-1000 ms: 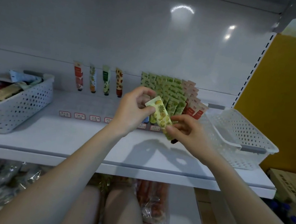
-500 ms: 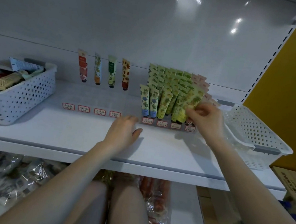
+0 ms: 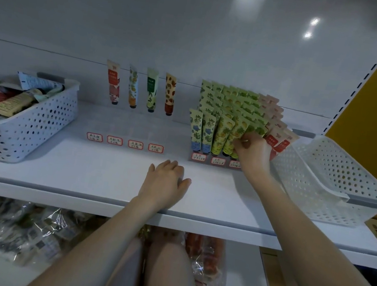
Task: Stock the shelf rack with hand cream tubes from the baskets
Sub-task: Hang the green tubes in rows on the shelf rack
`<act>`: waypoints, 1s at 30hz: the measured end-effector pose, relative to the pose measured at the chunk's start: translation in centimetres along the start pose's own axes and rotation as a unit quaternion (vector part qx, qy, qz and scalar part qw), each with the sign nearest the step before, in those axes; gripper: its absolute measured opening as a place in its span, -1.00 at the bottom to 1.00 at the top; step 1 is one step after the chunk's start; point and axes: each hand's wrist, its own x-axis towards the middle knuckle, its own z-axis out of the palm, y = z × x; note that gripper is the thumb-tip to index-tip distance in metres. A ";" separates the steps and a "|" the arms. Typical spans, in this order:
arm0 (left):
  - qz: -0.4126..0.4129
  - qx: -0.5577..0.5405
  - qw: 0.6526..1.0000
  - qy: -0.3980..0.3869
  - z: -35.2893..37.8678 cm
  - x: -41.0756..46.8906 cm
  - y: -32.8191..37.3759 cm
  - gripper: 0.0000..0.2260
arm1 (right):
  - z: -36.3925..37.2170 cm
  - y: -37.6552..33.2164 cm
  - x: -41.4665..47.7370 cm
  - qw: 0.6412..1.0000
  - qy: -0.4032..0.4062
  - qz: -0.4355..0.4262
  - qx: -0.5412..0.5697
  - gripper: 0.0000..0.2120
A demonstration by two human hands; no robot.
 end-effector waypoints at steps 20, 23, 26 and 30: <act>0.015 -0.003 0.999 0.043 0.8 0.4 -0.4 -0.75 | 1.5 1.0 0.4 0.999 -0.026 0.010 -0.029 -0.84; 0.013 -0.005 0.999 0.042 0.7 0.4 -0.4 -0.75 | 1.7 1.2 0.5 0.999 -0.023 0.008 -0.031 -0.87; 0.014 -0.008 0.999 0.046 0.9 0.4 -0.5 -0.75 | 1.9 1.4 0.4 1.000 -0.018 0.001 -0.022 -0.88; 0.015 -0.008 0.998 0.053 0.9 0.4 -0.5 -0.75 | 2.0 1.5 0.3 1.000 -0.011 0.007 0.005 -0.89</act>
